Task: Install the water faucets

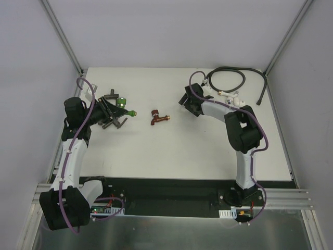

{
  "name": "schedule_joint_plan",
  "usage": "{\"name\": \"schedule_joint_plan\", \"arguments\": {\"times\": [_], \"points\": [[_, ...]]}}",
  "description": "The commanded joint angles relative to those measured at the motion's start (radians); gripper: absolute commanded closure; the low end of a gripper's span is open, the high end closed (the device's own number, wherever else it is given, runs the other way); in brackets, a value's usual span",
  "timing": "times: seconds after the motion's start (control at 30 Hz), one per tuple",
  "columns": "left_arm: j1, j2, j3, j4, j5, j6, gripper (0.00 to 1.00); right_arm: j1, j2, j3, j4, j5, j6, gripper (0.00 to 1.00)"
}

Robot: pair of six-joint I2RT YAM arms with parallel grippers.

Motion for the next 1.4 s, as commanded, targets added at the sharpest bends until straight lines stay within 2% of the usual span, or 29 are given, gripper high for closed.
{"name": "schedule_joint_plan", "arguments": {"times": [0.0,0.3,0.63,0.73,0.77,0.9,1.03,1.17,1.23,1.37], "points": [[0.011,-0.009,0.037,0.029,0.012,0.024,1.0,-0.012,-0.008,0.047,0.034,0.034,-0.005,0.23],[0.019,-0.001,0.037,0.029,0.017,0.021,1.0,-0.022,0.049,0.085,0.028,-0.043,-0.138,0.29],[0.022,0.007,0.037,0.029,0.021,0.021,1.0,-0.022,0.028,0.038,0.024,-0.228,-0.373,0.55],[0.023,0.011,0.038,0.029,0.026,0.019,1.0,-0.02,0.0,0.002,0.006,-0.303,-0.466,0.56],[0.022,0.011,0.038,0.029,0.029,0.019,1.0,-0.022,-0.02,-0.025,-0.008,-0.376,-0.511,0.57],[0.022,0.014,0.038,0.029,0.032,0.019,1.0,-0.02,-0.087,-0.121,-0.032,-0.501,-0.61,0.57],[0.022,0.014,0.038,0.029,0.032,0.018,1.0,-0.012,-0.161,-0.192,-0.116,-0.54,-0.704,0.56],[0.023,0.014,0.038,0.029,0.035,0.018,1.0,0.0,-0.267,-0.243,-0.204,-0.425,-0.755,0.48],[0.022,0.013,0.038,0.031,0.032,0.018,1.0,0.007,-0.304,-0.254,-0.216,-0.376,-0.752,0.37],[0.022,0.017,0.038,0.029,0.033,0.021,1.0,0.055,-0.379,-0.222,-0.256,-0.209,-0.729,0.27]]}}
